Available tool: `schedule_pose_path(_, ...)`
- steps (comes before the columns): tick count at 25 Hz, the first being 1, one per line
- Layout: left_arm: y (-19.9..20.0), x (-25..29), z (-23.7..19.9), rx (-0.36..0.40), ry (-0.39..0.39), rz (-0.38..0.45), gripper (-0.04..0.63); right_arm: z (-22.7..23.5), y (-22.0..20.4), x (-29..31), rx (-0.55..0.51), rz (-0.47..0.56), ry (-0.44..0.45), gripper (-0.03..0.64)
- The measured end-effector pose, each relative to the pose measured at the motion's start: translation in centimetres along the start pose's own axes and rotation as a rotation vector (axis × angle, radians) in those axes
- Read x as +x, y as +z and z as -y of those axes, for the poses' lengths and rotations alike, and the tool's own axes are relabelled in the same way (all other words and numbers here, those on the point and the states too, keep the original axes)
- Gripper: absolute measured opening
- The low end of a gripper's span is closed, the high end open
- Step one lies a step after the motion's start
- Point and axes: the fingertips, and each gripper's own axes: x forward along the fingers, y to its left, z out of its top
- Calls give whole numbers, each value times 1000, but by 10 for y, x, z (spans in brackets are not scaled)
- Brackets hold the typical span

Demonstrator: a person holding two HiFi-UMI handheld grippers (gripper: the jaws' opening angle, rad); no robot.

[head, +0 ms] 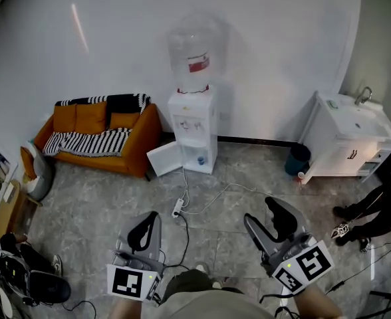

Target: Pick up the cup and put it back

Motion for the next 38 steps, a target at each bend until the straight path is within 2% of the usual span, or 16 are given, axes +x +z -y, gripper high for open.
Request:
schedule_pose_path(12,-30,57,-25,34,-11,14,2,29,-29,54,-8,-7,12,239)
schedule_pose_path(17,-58,97,-52,1,-29,-11,2,44,-47,104,-1,-21,5,239)
schedule_pose_path(26,-83,188,-148,-43,-18,-51,2,85,-64,223,27,-75,-32,239)
schedule_pose_path(29,-88,221,-181,-23,-27,-45,2,96,-68,267,26,-94,-40,239)
schedule_pose_path(38,-100,319,-278,-45,-58,-74,2,134,-54,400,11,-102,-85,239)
